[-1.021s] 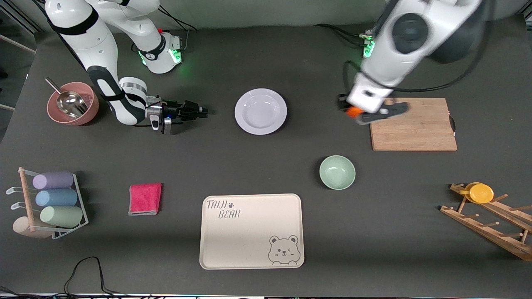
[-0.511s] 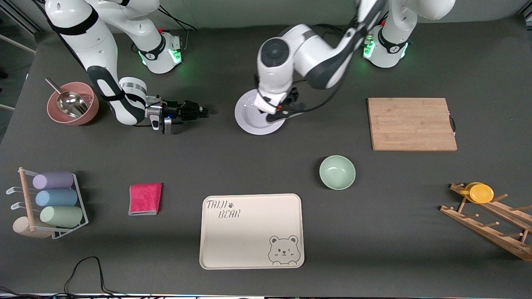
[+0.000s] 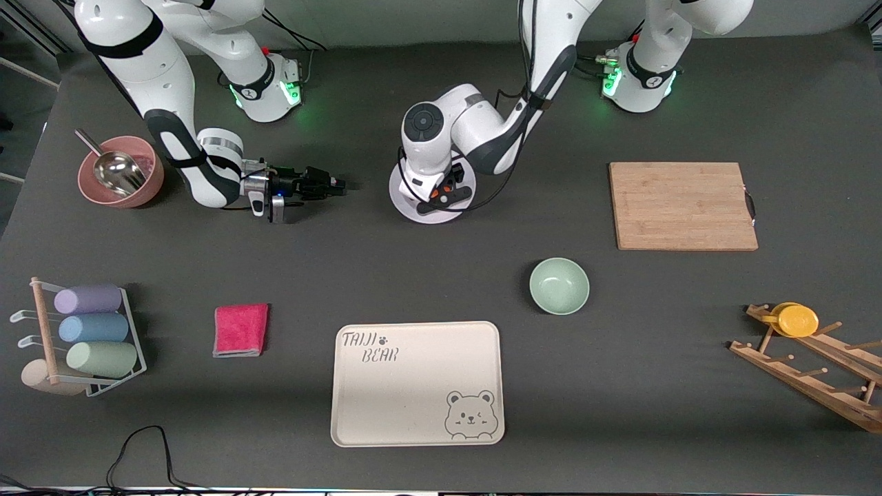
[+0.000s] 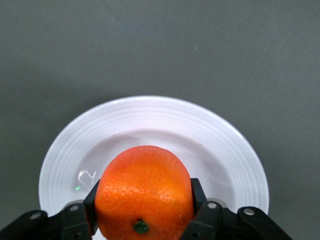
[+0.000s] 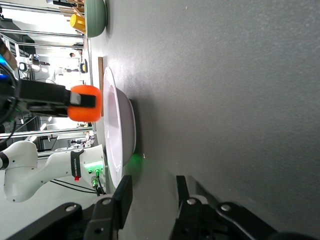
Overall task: Place orange and plate with both arms
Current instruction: 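Carry the orange over the white plate and lower it with the left gripper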
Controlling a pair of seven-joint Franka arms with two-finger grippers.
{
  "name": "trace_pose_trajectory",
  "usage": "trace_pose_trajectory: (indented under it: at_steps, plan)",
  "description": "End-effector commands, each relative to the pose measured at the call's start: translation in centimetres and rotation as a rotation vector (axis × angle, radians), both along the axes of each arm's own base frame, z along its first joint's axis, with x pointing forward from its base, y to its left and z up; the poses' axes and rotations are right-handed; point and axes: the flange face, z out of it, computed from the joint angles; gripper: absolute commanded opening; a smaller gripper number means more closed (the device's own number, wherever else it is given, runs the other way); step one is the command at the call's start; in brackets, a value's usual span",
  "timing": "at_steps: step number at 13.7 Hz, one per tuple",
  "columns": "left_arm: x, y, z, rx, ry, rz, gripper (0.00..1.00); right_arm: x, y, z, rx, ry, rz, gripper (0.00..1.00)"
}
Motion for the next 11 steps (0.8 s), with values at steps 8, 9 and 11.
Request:
trace_pose_trajectory:
  at_steps: [8, 9, 11]
  plan:
    - [-3.4, -2.6, -1.5, 0.001, -0.005, 0.003, 1.0, -0.1, 0.3, -0.3, 0.03, -0.012, -0.016, 0.42]
    - [-3.2, -2.5, -1.3, 0.0, -0.006, 0.005, 1.0, -0.1, 0.3, -0.3, 0.03, -0.012, -0.016, 0.42]
    - [-2.6, -2.1, -0.7, 0.002, -0.005, 0.008, 1.0, 0.0, 0.3, -0.3, 0.031, -0.013, -0.016, 0.42]
